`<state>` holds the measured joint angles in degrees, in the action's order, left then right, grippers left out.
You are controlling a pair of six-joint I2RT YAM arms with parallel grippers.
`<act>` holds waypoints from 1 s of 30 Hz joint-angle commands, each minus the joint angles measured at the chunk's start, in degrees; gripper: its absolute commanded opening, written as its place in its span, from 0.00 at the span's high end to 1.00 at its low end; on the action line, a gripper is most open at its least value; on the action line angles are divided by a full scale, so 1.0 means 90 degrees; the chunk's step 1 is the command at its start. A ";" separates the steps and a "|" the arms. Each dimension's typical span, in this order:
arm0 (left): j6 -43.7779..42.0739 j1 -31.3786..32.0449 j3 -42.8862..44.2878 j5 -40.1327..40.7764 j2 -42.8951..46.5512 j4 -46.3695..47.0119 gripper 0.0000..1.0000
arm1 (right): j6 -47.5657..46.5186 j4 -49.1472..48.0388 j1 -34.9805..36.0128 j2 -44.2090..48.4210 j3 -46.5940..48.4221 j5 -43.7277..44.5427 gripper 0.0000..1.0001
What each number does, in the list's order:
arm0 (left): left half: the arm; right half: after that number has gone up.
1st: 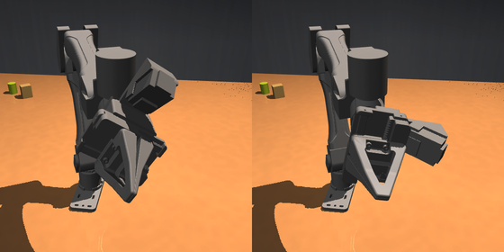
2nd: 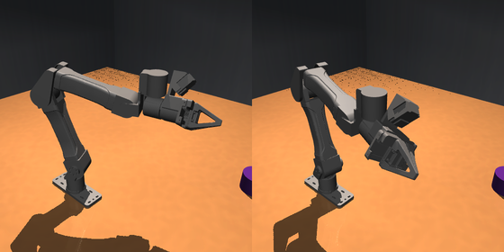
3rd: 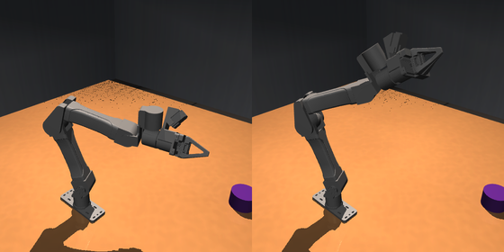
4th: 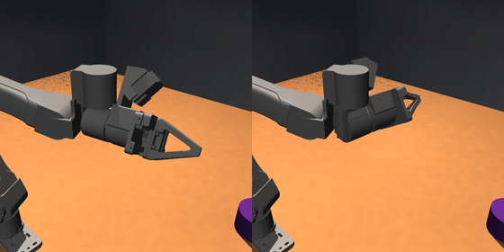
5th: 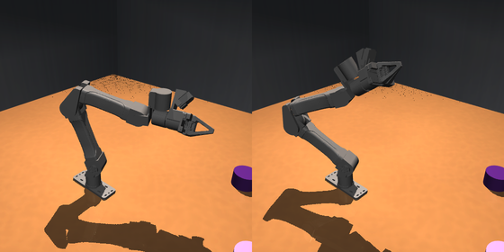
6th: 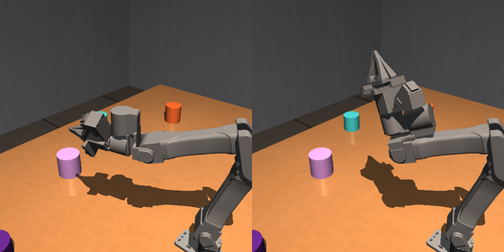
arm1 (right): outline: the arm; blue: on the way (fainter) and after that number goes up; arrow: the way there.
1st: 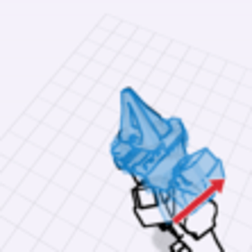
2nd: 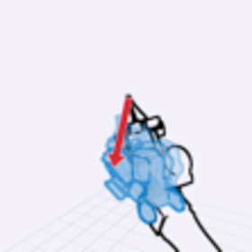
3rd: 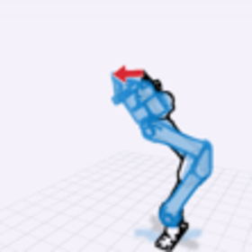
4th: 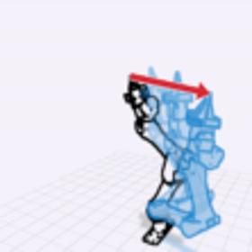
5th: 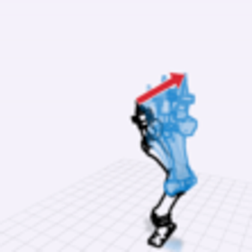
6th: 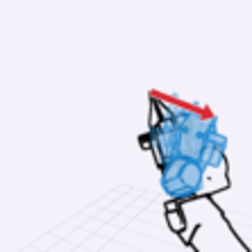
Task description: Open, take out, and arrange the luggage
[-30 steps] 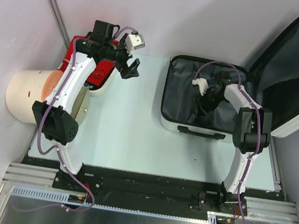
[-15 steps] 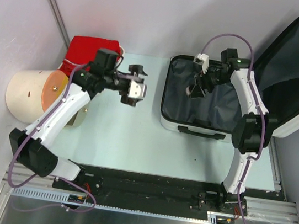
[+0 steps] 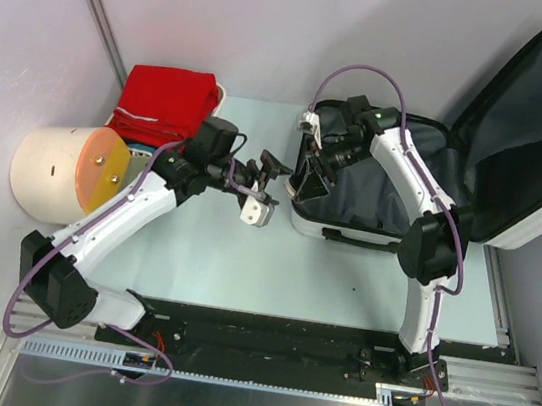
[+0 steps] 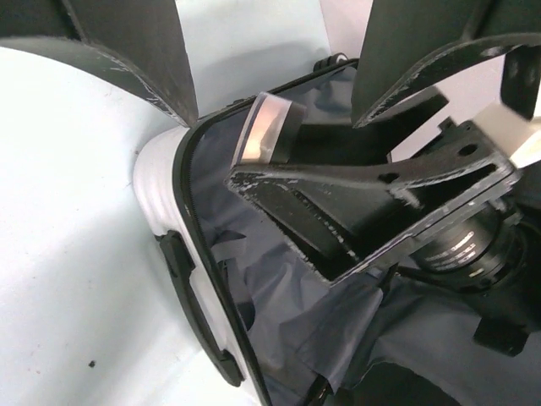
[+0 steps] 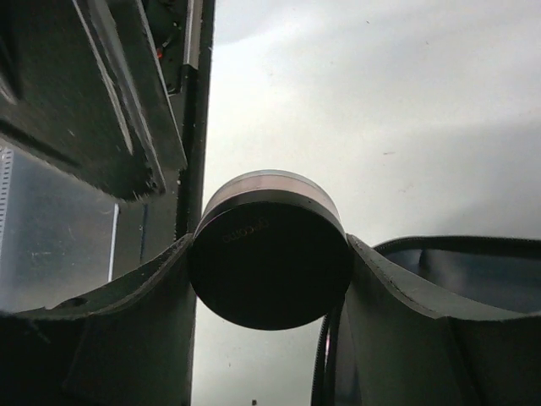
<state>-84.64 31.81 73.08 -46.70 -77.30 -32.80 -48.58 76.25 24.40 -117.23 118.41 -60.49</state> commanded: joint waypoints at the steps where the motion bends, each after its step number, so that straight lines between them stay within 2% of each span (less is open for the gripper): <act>1: -0.0654 0.0098 -0.0306 -0.0349 0.0385 0.0148 0.25 | -0.0023 0.0727 0.0189 0.0115 0.0271 -0.0457 0.67; 10: -0.0888 0.0098 -0.0688 -0.0173 0.0561 0.0148 0.33 | 0.0134 0.0659 0.0647 0.0018 0.0417 -0.0505 0.66; 14: -0.0927 0.0098 -0.0805 0.0012 0.0532 0.0148 0.41 | 0.0212 0.0659 0.0735 -0.0011 0.0476 -0.0515 0.67; 17: -0.0821 0.0088 -0.0825 0.0110 0.0473 0.0148 0.50 | 0.0231 0.0708 0.0814 -0.0002 0.0466 -0.0535 0.67; 20: -0.0510 0.0098 -0.0805 0.0208 0.0551 0.0148 0.65 | 0.0280 0.0708 0.0872 -0.0002 0.0437 -0.0515 0.66; 21: -0.0392 0.0088 -0.0796 0.0266 0.0580 0.0148 0.83 | 0.0367 0.0679 0.0863 -0.0011 0.0447 -0.0477 0.64; 24: 0.0135 0.0050 -0.0825 0.0705 0.0746 0.0148 1.00 | 0.0883 0.0310 0.0717 -0.0012 0.0457 -0.0408 0.46; 25: 0.0321 0.0030 -0.0825 0.0832 0.0805 0.0148 1.00 | 0.1098 0.0153 0.0629 -0.0012 0.0476 -0.0408 0.29; 26: 0.0835 0.0001 -0.0815 0.1094 0.0902 0.0148 1.00 | 0.1352 -0.0042 0.0522 0.0008 0.0515 -0.0389 0.22; 28: 0.1472 -0.0136 -0.0786 0.1398 0.1020 0.0158 1.00 | 0.2315 -0.0871 0.0093 0.0066 0.0506 -0.0272 0.08; 29: 0.2181 -0.0194 -0.0796 0.1757 0.1146 0.0148 1.00 | 0.2698 -0.1213 -0.0044 0.0212 0.0380 -0.0175 0.05; 30: 0.2555 -0.0311 -0.0796 0.2061 0.1195 0.0148 1.00 | 0.3031 -0.2048 -0.0355 0.0319 0.0224 0.0184 0.04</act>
<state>-78.78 31.62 65.52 -37.95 -70.89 -31.79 -36.14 74.15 29.12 -117.60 120.49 -63.24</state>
